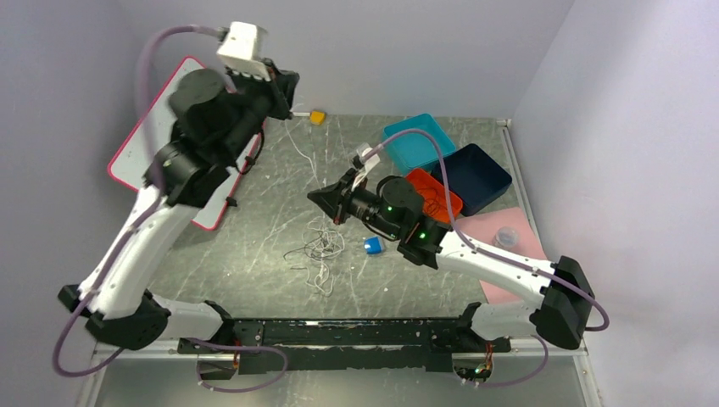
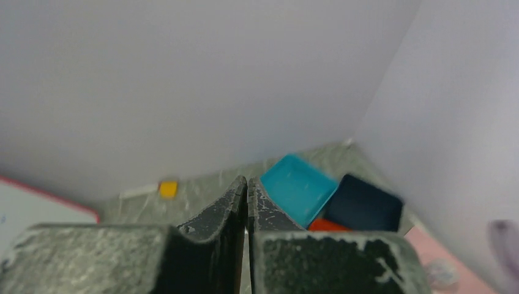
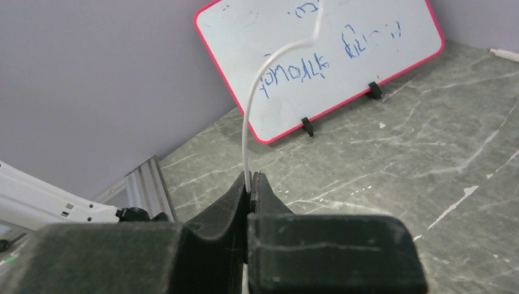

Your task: Untangle the cables

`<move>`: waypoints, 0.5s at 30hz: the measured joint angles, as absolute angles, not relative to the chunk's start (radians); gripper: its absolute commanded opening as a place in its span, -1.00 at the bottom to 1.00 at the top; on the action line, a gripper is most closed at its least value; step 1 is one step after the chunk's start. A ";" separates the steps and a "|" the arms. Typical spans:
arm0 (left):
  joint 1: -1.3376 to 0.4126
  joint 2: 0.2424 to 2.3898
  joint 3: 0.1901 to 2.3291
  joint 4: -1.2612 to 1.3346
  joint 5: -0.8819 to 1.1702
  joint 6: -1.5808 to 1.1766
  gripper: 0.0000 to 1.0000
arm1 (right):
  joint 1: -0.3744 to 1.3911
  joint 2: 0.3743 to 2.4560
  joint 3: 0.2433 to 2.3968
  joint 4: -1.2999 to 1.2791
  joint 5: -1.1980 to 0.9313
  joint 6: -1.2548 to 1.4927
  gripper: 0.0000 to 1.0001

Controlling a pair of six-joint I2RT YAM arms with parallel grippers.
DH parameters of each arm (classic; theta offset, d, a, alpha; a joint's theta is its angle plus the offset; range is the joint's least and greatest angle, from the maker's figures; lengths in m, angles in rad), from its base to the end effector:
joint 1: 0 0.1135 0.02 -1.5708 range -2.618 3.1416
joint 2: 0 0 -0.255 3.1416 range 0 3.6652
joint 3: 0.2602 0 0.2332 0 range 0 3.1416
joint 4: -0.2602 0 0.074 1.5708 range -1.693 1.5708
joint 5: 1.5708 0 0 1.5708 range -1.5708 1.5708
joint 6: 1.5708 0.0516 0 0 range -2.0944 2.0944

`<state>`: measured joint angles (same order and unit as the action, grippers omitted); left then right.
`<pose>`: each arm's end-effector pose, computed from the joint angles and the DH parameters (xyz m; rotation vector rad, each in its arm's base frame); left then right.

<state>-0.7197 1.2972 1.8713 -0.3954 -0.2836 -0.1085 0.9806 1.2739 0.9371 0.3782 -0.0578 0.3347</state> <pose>0.1820 -0.1403 0.5537 0.1927 1.4038 -0.4901 0.1663 0.2537 0.3447 -0.5646 1.5321 1.0772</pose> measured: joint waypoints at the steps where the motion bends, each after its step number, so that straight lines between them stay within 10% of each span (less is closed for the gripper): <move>1: -0.677 1.322 1.834 -0.389 -0.255 -0.128 -0.66 | 0.978 1.268 0.937 0.368 -0.054 0.348 -1.00; 8: -0.430 1.452 1.544 -0.378 -0.020 -0.273 0.21 | 0.854 1.272 0.945 0.294 -0.065 0.485 -1.00; 15: -0.382 1.380 1.341 -0.322 0.130 -0.372 0.39 | 0.649 1.329 0.938 0.256 -0.107 0.648 -1.00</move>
<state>-0.3817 1.3800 1.3407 -0.3218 0.1295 -0.3717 0.6495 1.3293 0.9379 0.2558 -0.1074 0.6483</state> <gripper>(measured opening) 0.688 0.014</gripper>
